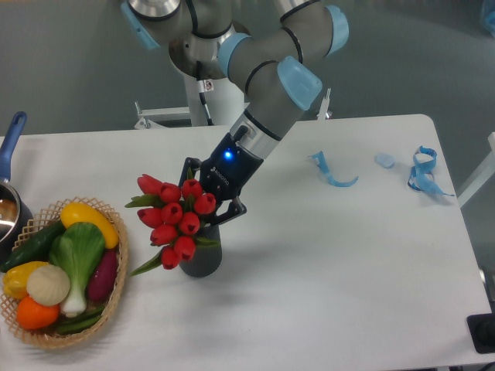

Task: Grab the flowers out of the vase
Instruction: 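Lift the tulip bunch straight up out of the dark vase, then carry the held tulips up and away from the vase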

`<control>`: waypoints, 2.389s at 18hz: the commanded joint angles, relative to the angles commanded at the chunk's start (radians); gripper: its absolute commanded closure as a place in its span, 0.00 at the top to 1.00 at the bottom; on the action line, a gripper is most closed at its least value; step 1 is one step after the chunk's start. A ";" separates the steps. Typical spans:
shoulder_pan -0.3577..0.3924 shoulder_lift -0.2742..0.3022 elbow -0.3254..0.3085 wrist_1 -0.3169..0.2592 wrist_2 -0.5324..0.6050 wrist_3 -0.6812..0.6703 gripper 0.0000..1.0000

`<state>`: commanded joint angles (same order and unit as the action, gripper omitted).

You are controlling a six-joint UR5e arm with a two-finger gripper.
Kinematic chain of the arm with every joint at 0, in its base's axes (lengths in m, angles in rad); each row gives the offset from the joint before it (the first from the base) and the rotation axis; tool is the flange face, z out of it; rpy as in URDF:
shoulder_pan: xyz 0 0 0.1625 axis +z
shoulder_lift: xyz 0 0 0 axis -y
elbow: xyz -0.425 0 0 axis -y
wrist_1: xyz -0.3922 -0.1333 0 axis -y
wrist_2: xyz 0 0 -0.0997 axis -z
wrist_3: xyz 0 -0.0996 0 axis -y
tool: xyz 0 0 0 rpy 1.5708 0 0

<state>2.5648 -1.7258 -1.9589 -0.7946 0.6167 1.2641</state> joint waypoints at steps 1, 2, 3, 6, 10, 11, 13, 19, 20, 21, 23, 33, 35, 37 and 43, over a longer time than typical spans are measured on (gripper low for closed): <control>0.002 0.017 0.000 -0.002 -0.003 -0.017 0.42; 0.002 0.029 0.002 -0.002 -0.005 -0.034 0.42; 0.003 0.043 0.000 -0.002 -0.005 -0.049 0.42; 0.003 0.077 0.002 -0.002 -0.009 -0.083 0.42; 0.003 0.117 0.015 -0.002 -0.063 -0.152 0.42; 0.005 0.121 0.026 -0.002 -0.068 -0.164 0.42; 0.005 0.130 0.052 -0.002 -0.068 -0.215 0.42; 0.023 0.161 0.123 -0.002 -0.087 -0.304 0.42; 0.041 0.170 0.136 -0.003 -0.106 -0.324 0.42; 0.058 0.175 0.147 -0.003 -0.129 -0.347 0.42; 0.077 0.183 0.173 -0.003 -0.146 -0.377 0.42; 0.248 0.170 0.196 0.000 -0.149 -0.278 0.42; 0.273 0.129 0.196 0.000 -0.147 -0.218 0.42; 0.302 0.097 0.195 0.000 -0.146 -0.149 0.42; 0.364 0.055 0.187 0.000 -0.143 -0.052 0.42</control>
<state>2.9283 -1.6705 -1.7717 -0.7946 0.4740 1.2117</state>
